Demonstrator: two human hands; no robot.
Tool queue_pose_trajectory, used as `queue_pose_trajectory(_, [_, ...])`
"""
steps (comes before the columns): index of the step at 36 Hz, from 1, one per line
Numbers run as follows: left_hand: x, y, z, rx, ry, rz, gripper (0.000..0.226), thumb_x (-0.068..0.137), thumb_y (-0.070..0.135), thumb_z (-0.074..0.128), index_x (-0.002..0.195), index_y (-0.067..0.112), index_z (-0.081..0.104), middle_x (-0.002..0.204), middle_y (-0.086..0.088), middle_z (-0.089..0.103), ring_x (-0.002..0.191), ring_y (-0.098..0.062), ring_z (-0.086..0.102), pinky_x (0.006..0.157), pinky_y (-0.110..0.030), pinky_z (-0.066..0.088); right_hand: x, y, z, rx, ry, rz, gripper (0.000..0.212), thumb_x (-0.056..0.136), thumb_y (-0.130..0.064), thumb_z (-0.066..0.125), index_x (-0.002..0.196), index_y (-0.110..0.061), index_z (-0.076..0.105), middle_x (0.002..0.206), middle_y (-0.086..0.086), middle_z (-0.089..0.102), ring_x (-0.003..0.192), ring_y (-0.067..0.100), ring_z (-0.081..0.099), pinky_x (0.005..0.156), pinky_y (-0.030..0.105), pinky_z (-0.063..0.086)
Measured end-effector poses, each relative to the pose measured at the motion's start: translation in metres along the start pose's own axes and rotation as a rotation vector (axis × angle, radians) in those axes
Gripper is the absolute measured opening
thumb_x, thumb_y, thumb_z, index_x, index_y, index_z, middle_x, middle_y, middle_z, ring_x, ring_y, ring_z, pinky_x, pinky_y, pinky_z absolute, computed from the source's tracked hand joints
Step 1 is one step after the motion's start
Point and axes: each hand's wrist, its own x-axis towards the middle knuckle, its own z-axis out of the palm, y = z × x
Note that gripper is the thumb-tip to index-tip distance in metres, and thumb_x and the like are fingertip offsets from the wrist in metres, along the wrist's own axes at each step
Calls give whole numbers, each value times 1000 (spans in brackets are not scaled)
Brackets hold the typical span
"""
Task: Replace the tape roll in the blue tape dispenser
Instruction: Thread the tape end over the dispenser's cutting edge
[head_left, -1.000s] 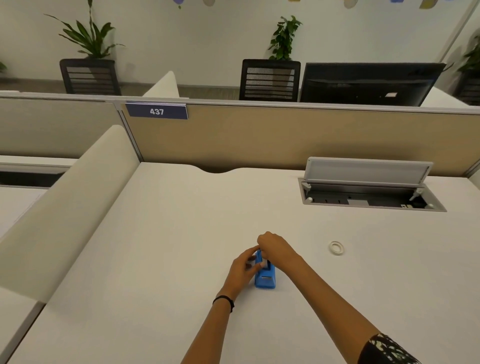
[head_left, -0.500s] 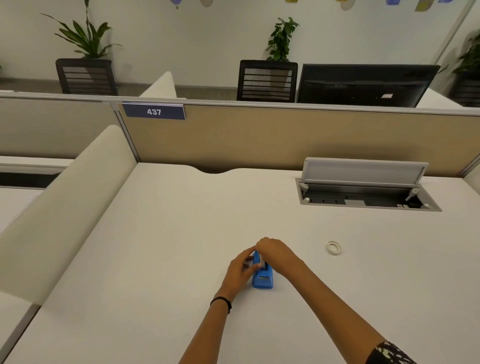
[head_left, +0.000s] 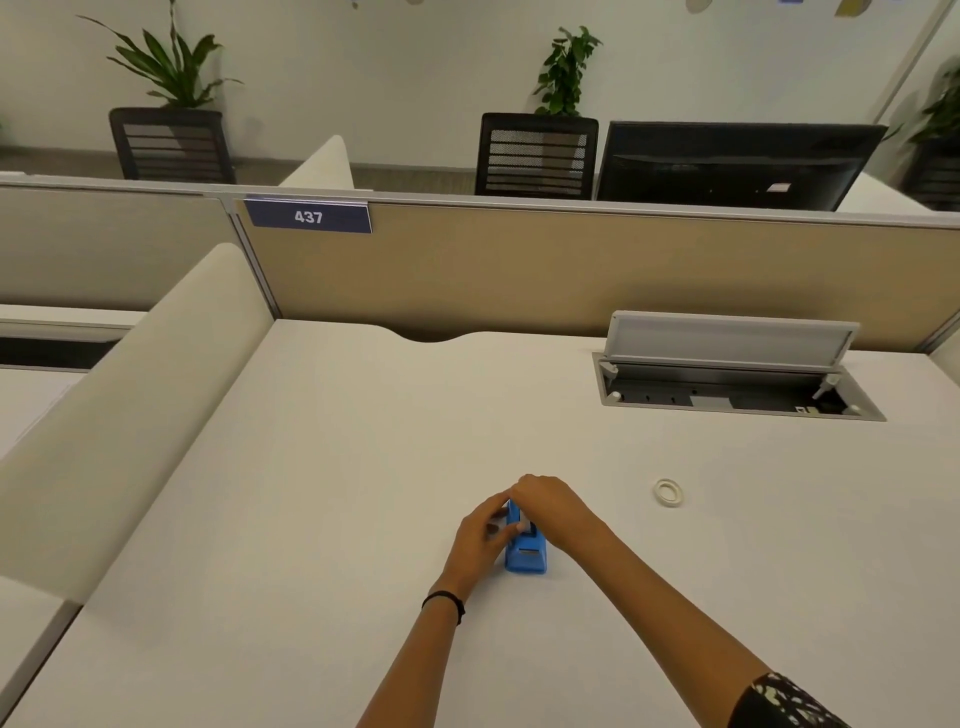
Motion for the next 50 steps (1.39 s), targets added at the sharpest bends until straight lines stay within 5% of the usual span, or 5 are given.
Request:
queue_pose_trajectory(4, [0,2,-1,0,-4,3,41,86,22,60,126,22,50,115,5,60,104,-9,54,78,-7,43,-1,1,-2,-5,6,-12,22,88,-7,55,109,0,55,111,21,61,77,23,49,78,33,47])
queue_pose_trajectory(9, [0,4,-2,-20,-13,-9,44,86,22,61,128,26,48,115,10,56,103,-5,52,77,-4,43,4,10,2,18,72,2,11,86,2,52,84,-8,54,61,2,36,49,11,32,50,20,30])
queue_pose_trajectory(16, [0,3,-1,-24,-13,-16,44,86,26,61,127,30,46,117,11,55,105,-5,51,76,-4,42,8,15,6,79,135,-6,35,85,6,47,55,-10,38,56,-1,26,46,10,24,46,19,22])
queue_pose_trajectory(27, [1,1,0,-15,-12,-6,45,87,24,60,129,24,46,118,9,53,106,-8,51,78,-6,42,18,26,12,216,122,-10,13,84,3,52,87,6,64,89,24,65,64,21,46,66,34,48])
queue_pose_trajectory(50, [2,-2,-1,-18,-26,19,40,86,28,61,118,41,43,118,13,54,103,-5,53,80,-10,43,5,38,23,523,249,-25,13,84,-6,60,88,3,69,89,21,69,69,19,56,69,27,49])
